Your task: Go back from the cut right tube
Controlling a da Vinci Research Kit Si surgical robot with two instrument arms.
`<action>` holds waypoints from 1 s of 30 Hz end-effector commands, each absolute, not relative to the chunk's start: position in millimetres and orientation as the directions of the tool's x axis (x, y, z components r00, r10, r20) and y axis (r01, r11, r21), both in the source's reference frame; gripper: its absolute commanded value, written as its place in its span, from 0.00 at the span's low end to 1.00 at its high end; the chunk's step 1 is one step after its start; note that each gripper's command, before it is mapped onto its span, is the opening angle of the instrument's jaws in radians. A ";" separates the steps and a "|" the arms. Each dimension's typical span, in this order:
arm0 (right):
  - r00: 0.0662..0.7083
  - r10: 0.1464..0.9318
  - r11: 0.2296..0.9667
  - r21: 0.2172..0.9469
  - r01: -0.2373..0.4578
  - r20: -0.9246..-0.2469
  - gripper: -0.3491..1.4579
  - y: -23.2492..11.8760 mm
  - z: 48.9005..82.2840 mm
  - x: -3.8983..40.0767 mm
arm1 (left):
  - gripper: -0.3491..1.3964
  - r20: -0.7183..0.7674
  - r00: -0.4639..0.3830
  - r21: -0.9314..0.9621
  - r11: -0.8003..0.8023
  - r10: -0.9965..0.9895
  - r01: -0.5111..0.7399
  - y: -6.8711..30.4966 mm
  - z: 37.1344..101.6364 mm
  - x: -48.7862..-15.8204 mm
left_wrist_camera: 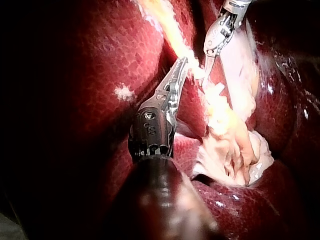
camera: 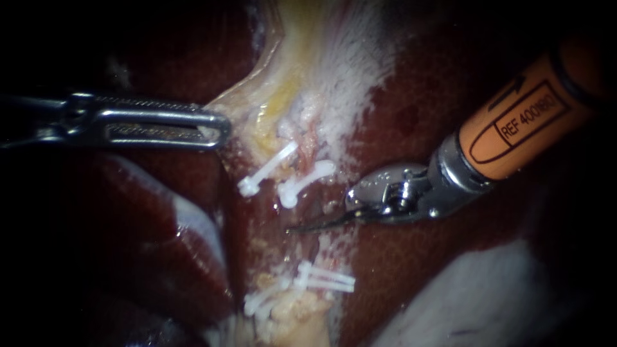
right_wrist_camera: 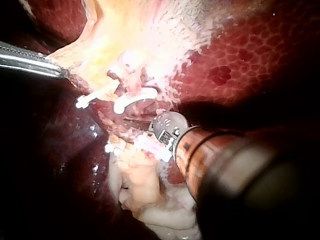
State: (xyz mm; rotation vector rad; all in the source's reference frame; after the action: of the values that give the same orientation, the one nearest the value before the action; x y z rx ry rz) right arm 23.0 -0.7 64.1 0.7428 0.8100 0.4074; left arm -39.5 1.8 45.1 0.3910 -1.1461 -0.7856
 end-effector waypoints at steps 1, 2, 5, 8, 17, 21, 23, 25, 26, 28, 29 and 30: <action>0.634 0.589 0.679 0.732 -0.053 -0.501 0.33 -0.7 64.0 23.0 | 0.03 0.659 0.191 0.646 0.677 -0.728 0.352 1.9 45.0 -39.5; 0.634 0.589 0.679 0.732 -0.053 -0.501 0.35 -0.7 64.0 23.0 | 0.03 0.659 0.191 0.646 0.677 -0.728 0.352 1.9 45.0 -39.5; 0.634 0.589 0.679 0.732 -0.053 -0.501 0.40 -0.7 63.9 23.0 | 0.03 0.659 0.191 0.646 0.677 -0.728 0.352 1.8 45.0 -39.4; 0.634 0.585 0.682 0.729 -0.049 -0.505 0.44 -0.7 63.9 22.9 | 0.03 0.659 0.191 0.646 0.678 -0.728 0.352 1.8 45.0 -39.4; 0.631 0.583 0.688 0.724 -0.049 -0.511 0.46 -0.5 63.6 22.2 | 0.03 0.659 0.191 0.646 0.678 -0.727 0.351 1.8 45.0 -39.3; 0.628 0.569 0.704 0.709 -0.039 -0.531 0.52 -0.3 63.3 21.0 | 0.03 0.660 0.192 0.646 0.678 -0.727 0.350 1.8 45.2 -39.2; 0.623 0.558 0.719 0.695 -0.033 -0.548 0.56 0.0 63.0 20.2 | 0.03 0.660 0.192 0.646 0.679 -0.727 0.350 1.7 45.2 -39.2; 0.621 0.551 0.727 0.686 -0.029 -0.557 0.60 0.2 62.8 19.7 | 0.03 0.660 0.192 0.646 0.679 -0.727 0.350 1.7 45.2 -39.2; 0.620 0.545 0.733 0.680 -0.026 -0.564 0.62 0.3 62.7 19.4 | 0.03 0.660 0.192 0.646 0.679 -0.727 0.350 1.7 45.2 -39.1; 0.618 0.537 0.742 0.670 -0.022 -0.574 0.68 0.4 62.6 18.7 | 0.03 0.660 0.192 0.646 0.679 -0.726 0.349 1.8 45.4 -39.0; 0.618 0.525 0.751 0.660 -0.012 -0.586 0.71 0.4 62.6 18.4 | 0.03 0.660 0.192 0.646 0.679 -0.726 0.349 1.8 45.4 -39.0; 0.621 0.509 0.762 0.648 -0.003 -0.596 0.73 0.3 62.7 17.8 | 0.03 0.660 0.192 0.646 0.679 -0.726 0.349 1.8 45.5 -38.9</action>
State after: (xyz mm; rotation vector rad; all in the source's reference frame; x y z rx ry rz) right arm 17.4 0.3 62.7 0.6462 0.8607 0.3101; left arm -38.9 1.8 45.6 0.3918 -1.1468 -0.7818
